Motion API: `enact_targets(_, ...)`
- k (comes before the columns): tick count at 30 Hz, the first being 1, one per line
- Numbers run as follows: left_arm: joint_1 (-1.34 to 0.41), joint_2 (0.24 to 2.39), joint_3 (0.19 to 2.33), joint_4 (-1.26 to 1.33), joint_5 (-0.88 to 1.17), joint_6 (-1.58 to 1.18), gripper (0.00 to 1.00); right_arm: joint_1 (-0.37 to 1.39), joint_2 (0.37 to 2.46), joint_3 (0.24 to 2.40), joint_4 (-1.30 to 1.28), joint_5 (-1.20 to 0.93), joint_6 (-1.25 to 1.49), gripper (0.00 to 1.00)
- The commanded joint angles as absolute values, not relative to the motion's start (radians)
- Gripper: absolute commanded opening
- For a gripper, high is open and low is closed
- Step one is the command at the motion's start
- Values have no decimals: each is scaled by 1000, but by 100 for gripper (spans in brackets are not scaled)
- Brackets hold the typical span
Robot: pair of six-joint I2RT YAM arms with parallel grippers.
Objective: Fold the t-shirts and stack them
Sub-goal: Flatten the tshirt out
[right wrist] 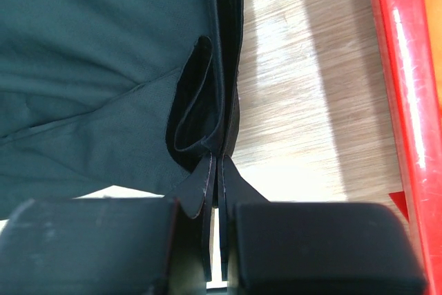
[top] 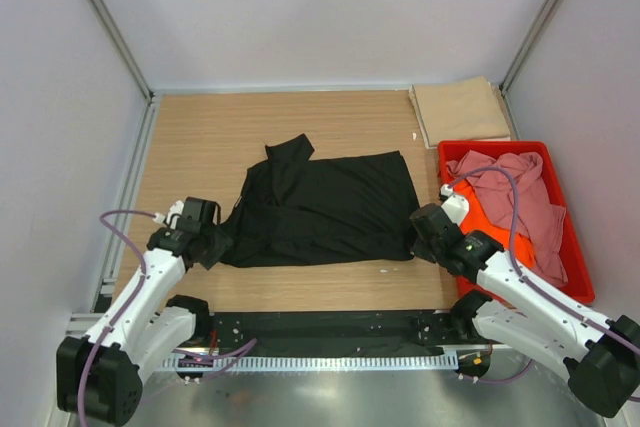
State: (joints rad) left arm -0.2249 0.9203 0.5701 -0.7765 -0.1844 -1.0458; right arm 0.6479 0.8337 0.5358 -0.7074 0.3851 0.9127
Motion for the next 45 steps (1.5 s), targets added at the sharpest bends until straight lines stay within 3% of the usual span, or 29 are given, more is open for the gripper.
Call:
enact_targets(1,-224,847,512,-741,-222,-1213,45,649,810,529,-667,380,916,6)
enact_targets(14,-189,690,437,-824,-385,-1310,49,649,781,525,-658,361,893,6)
enact_targets(32,-167,814,342,-611,-338,-1285,36,649,761,534,-680,360,910,9)
enact_targets(35,-164,845,324,-568,-331,-1285,35,649,764,549,-695,368,919,14)
enact_targets(41,-164,877,331,-549,-341,-1263,31,647,769,629,-807,399,980,38)
enact_targets(45,-163,882,330,-537,-341,-1250,17,647,759,678,-867,410,1023,49)
